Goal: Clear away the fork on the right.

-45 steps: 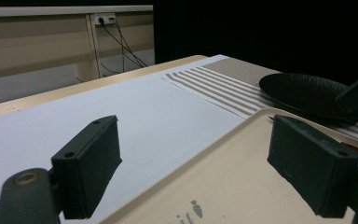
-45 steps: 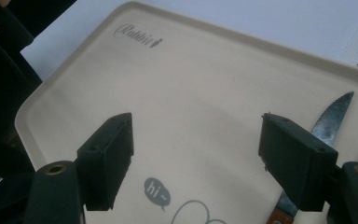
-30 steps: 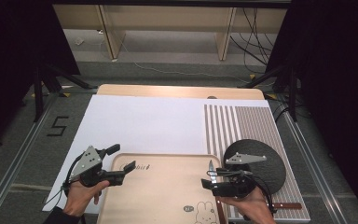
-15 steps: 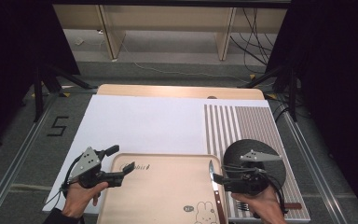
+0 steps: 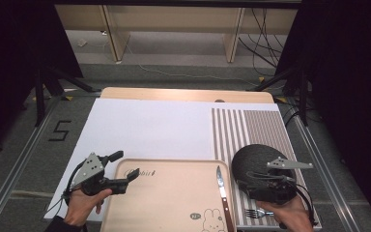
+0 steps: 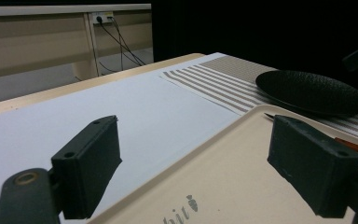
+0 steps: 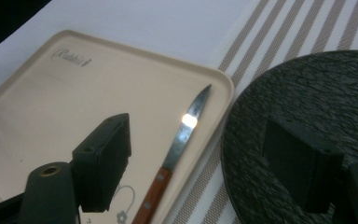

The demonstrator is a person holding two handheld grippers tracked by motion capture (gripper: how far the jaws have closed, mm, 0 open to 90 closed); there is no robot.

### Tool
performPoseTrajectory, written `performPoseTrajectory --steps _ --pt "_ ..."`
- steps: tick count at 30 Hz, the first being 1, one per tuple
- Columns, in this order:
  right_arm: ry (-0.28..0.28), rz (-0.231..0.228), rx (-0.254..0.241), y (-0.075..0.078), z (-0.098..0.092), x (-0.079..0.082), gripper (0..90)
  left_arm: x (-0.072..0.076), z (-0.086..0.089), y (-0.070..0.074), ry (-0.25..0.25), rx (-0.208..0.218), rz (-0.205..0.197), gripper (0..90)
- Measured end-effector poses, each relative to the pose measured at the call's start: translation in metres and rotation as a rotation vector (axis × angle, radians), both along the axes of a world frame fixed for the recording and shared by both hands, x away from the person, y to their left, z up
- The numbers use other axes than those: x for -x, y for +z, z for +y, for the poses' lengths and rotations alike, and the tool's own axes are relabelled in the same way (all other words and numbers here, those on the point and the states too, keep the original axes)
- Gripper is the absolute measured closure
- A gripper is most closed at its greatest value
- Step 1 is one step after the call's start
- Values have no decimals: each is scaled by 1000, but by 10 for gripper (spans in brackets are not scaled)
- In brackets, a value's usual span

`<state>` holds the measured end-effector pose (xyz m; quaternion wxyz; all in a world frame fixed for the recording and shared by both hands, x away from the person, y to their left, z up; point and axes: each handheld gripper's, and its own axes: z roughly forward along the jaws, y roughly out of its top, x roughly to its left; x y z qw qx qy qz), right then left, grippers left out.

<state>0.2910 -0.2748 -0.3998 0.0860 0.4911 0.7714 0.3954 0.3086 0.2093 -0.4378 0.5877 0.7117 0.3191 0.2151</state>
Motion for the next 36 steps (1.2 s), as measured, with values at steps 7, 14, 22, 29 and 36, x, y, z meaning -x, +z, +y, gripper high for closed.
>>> performPoseTrajectory --steps 7,14,22,29,36 --pt "-18 19 73 -1 -20 11 249 0 1 0 -2 12 -8 159" --pt "-2 17 128 -3 -39 19 249 1 1 0 4 3 -4 159" --pt "-19 90 214 -4 -64 29 255 1 1 0 0 12 -7 159" --pt "-64 97 256 -9 -82 31 265 1 1 0 0 12 -7 159" --pt "-54 160 319 -19 -91 32 275 1 1 0 5 1 -1 159"
